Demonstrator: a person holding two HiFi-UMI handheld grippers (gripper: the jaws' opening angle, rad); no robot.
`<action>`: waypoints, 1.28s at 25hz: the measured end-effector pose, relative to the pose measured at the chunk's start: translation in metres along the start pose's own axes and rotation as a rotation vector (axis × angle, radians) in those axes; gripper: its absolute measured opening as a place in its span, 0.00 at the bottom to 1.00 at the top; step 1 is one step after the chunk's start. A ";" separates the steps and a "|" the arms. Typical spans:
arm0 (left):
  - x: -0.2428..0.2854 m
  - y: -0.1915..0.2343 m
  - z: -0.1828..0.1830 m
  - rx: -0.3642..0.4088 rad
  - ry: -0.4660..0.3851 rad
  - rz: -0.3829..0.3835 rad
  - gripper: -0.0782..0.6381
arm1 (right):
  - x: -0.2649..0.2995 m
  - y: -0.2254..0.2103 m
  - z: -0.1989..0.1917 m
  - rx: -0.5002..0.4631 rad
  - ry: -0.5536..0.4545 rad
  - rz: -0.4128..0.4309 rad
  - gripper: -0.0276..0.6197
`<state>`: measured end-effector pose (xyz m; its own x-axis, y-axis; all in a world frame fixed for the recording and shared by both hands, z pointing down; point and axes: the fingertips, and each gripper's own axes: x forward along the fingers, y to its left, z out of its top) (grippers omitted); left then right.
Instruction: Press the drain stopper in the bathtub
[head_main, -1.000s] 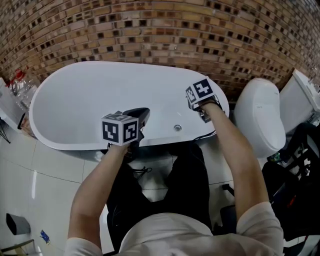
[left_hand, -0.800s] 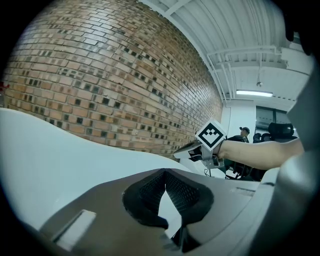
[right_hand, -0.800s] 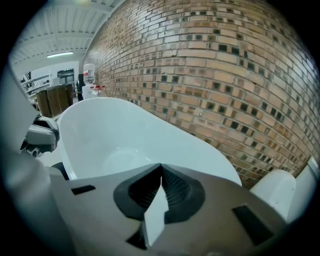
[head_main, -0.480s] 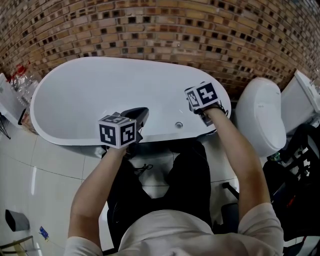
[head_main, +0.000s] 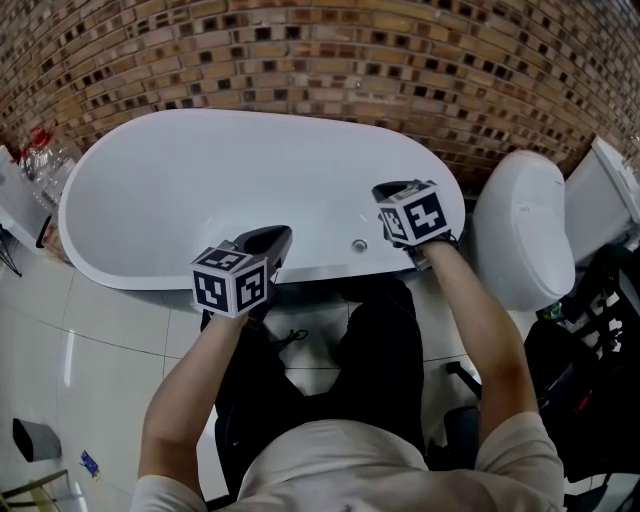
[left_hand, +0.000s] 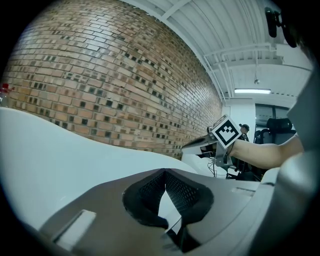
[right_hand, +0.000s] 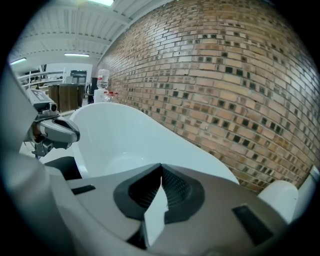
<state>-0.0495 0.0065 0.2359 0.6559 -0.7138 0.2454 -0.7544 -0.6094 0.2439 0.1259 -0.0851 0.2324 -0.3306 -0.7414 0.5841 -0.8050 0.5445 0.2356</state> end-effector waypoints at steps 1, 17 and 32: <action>-0.001 0.001 -0.003 -0.005 0.001 0.001 0.12 | 0.000 0.001 -0.005 0.002 0.000 0.002 0.07; -0.012 0.010 -0.044 0.010 0.040 0.017 0.12 | -0.009 0.019 -0.047 0.017 -0.076 0.002 0.07; -0.042 0.025 -0.070 0.012 -0.024 0.055 0.12 | -0.010 0.044 -0.076 0.095 -0.290 0.025 0.06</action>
<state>-0.0940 0.0459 0.2976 0.6124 -0.7546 0.2354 -0.7899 -0.5726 0.2193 0.1308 -0.0243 0.2959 -0.4663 -0.8169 0.3393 -0.8329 0.5347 0.1427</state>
